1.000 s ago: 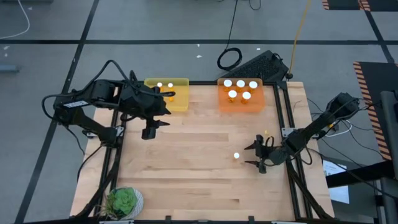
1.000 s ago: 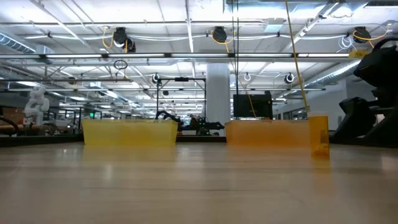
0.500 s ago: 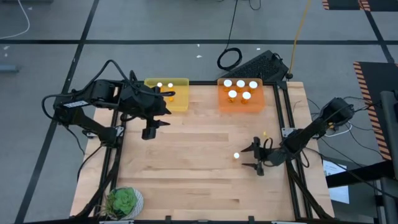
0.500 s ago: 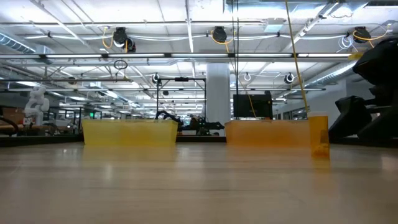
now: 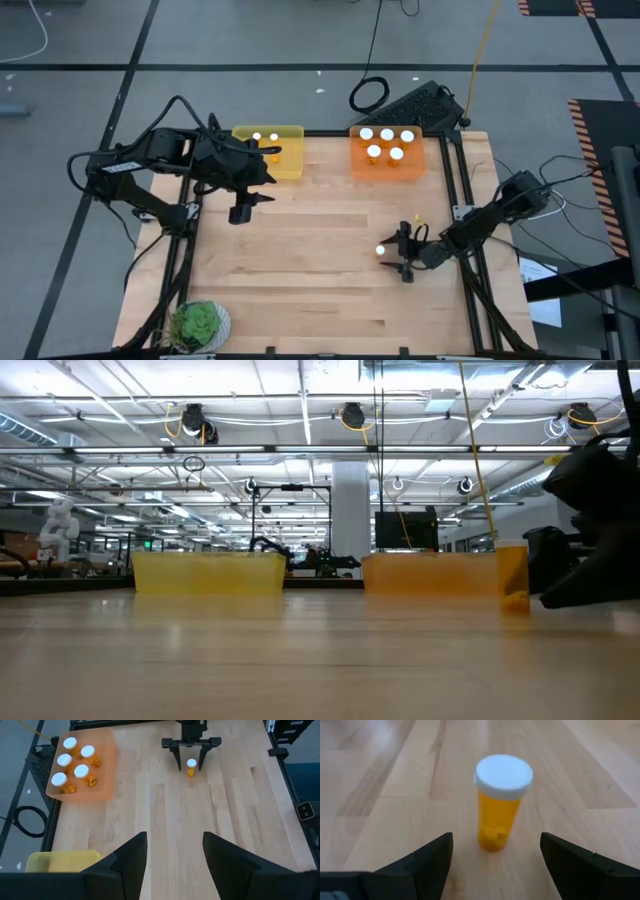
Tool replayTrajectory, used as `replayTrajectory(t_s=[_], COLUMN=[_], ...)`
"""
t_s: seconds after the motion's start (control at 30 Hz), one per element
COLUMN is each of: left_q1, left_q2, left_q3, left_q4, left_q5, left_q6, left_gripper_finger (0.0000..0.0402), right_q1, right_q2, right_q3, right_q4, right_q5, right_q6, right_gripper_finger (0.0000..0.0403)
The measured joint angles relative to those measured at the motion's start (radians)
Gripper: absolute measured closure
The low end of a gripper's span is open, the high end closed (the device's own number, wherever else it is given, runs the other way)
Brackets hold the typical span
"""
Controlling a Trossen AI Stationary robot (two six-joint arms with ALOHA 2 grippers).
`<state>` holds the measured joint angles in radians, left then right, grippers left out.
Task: Pick and place medicine bottles into bin by pill shape (circle, oval)
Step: Put the small yellow pill bottle into the transparent yellow bin
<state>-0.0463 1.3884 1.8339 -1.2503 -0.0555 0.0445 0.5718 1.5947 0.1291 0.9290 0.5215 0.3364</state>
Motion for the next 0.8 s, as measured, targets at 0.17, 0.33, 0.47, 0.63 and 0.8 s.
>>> replayTrajectory(t_s=[0.17, 0.33, 0.47, 0.63, 0.8], left_q1=[0.0, 0.0, 0.0, 0.0, 0.0], left_q2=[0.0, 0.0, 0.0, 0.0, 0.0], left_q3=[0.0, 0.0, 0.0, 0.0, 0.0], left_q4=[0.0, 0.019, 0.028, 0.028, 0.03], left_q5=[0.0, 0.0, 0.0, 0.002, 0.002], left_q6=[0.007, 0.023, 0.025, 0.026, 0.026], left_gripper_finger=[0.0204, 0.0204, 0.0204, 0.0204, 0.0204], right_q1=[-0.016, -0.016, -0.017, -0.017, -0.025], right_q2=[0.072, 0.153, 0.209, 0.251, 0.258], right_q3=[0.001, 0.001, 0.002, 0.015, 0.032], right_q4=[0.119, 0.214, 0.273, 0.31, 0.307], right_q5=[-0.028, -0.031, -0.032, -0.027, -0.03], right_q6=[-0.007, -0.012, -0.016, -0.023, -0.04], right_gripper_finger=[0.0116, 0.0136, 0.0155, 0.0178, 0.0203])
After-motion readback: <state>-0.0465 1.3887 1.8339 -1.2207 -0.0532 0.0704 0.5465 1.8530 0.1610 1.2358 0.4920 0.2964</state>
